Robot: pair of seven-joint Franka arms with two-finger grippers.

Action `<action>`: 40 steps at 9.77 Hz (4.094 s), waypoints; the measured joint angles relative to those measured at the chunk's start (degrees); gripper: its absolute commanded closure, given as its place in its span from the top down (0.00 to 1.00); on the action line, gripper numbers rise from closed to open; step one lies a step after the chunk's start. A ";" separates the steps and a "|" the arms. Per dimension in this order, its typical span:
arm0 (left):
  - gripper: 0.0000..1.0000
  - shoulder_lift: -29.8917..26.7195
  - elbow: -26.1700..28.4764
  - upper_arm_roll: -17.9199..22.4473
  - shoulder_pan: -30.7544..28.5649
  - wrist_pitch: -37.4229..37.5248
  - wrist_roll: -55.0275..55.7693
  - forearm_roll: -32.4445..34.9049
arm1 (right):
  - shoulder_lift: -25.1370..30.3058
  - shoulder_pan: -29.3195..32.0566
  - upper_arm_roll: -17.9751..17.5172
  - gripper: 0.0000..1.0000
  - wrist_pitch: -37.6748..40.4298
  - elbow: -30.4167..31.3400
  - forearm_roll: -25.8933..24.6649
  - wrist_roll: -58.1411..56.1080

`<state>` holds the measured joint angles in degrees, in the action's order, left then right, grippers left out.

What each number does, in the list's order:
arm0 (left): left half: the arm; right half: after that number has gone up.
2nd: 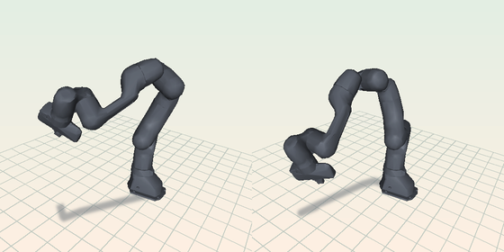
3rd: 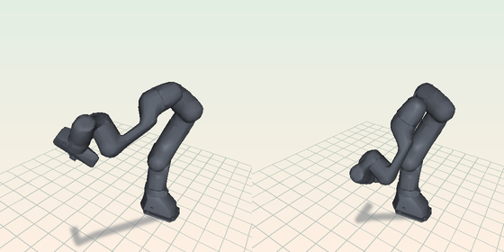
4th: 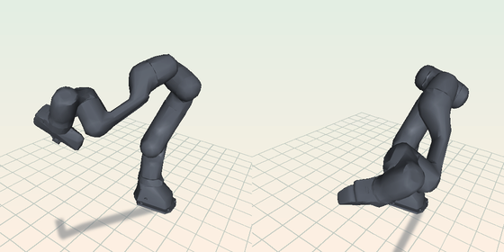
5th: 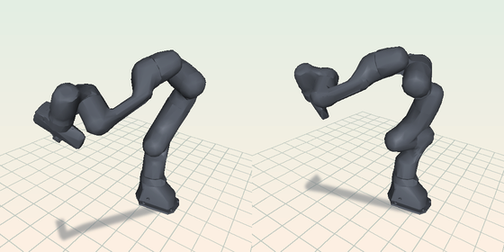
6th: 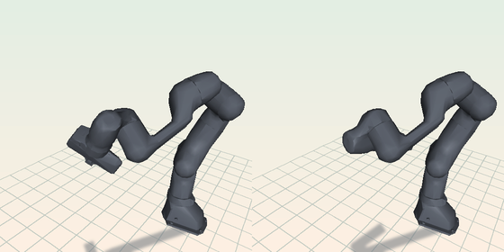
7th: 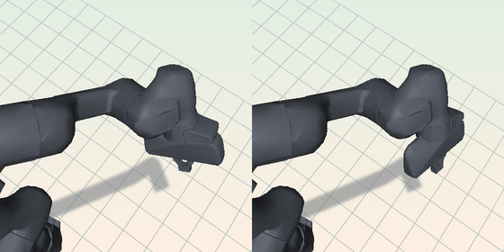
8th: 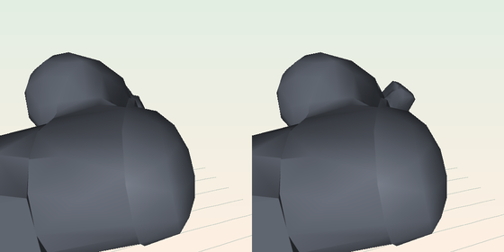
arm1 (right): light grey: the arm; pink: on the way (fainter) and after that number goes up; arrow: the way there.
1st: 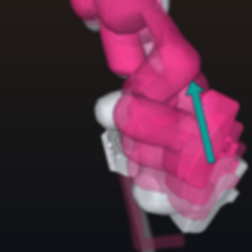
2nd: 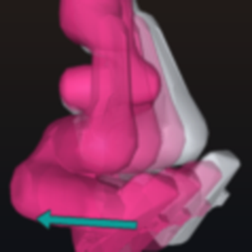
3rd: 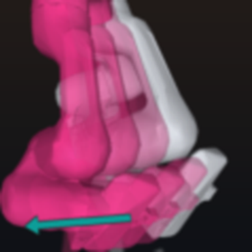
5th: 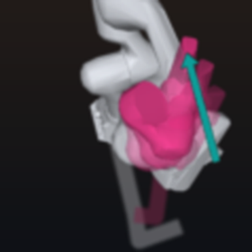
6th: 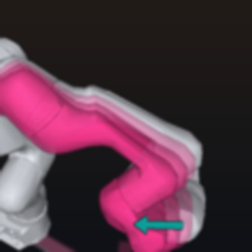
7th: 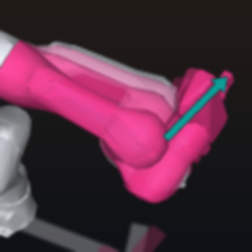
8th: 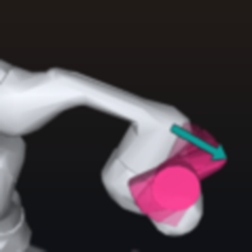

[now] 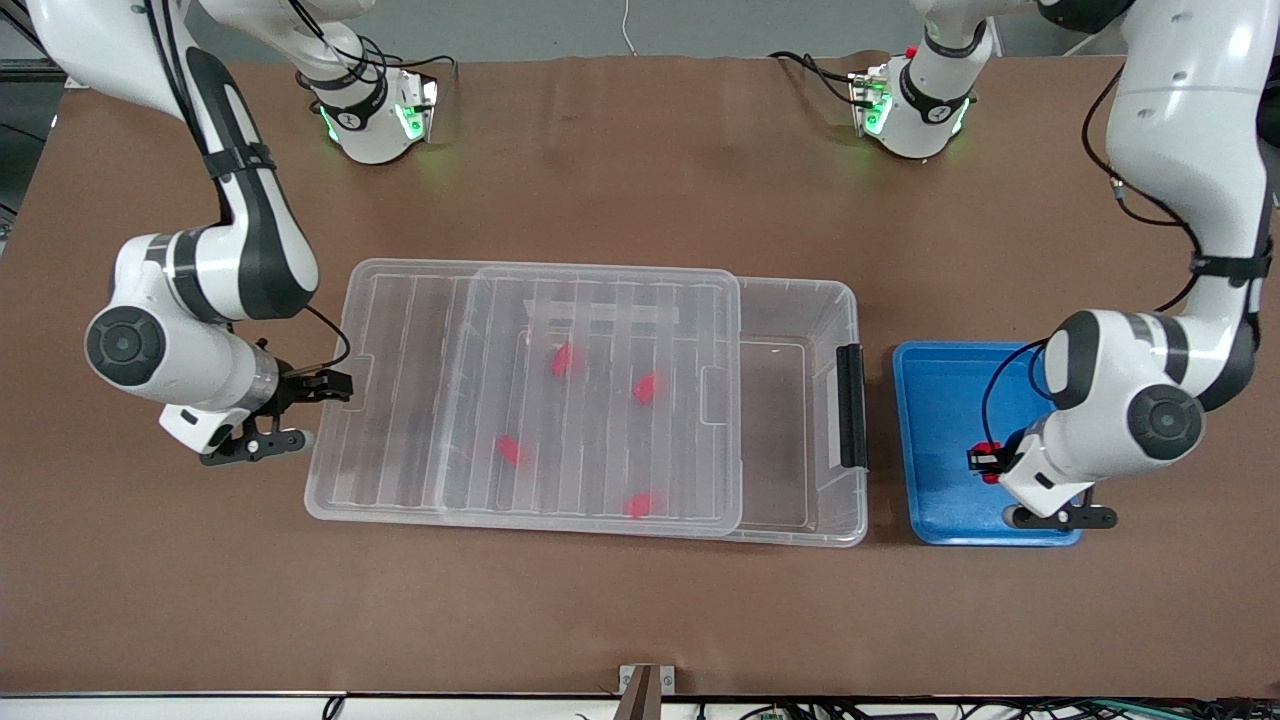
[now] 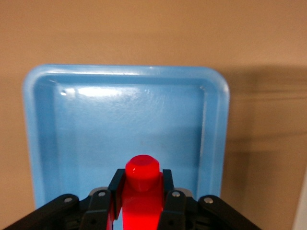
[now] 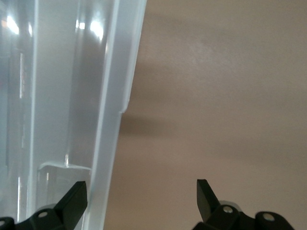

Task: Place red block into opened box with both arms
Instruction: 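Slide the lid with the right gripper while the left gripper lifts the block, then carry the block over the opened box while the right gripper withdraws, then lower the red block into the box and open the left gripper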

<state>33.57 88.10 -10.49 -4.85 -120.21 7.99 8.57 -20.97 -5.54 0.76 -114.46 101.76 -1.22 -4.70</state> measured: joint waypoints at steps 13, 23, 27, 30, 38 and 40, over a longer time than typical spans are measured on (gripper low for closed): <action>0.00 -6.07 -6.54 -14.26 4.37 13.43 19.91 -1.32 | 3.11 2.48 0.09 1.00 9.69 -10.17 -0.06 3.70; 0.00 3.87 -2.31 -14.25 14.98 0.43 32.56 3.74 | 24.10 4.56 6.65 1.00 31.50 -14.97 -0.04 10.99; 0.00 7.45 3.23 -14.23 15.97 -6.97 32.87 4.72 | 23.03 5.52 6.88 1.00 29.33 -12.50 -0.04 9.37; 0.01 9.37 4.24 -14.17 15.99 -8.09 32.67 7.82 | 23.03 5.75 6.78 1.00 27.43 -12.46 -0.04 8.86; 1.00 7.96 2.70 -14.15 15.67 -7.68 32.57 11.89 | 23.04 8.23 6.12 1.00 26.31 -12.48 0.59 8.79; 1.00 3.70 2.54 -14.18 15.37 -5.43 32.21 11.90 | 23.03 8.24 5.72 1.00 26.26 -12.48 0.69 8.79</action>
<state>37.27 90.65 -24.67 10.51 -125.65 40.20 20.48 2.07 2.70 6.49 -88.20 89.27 -0.53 4.08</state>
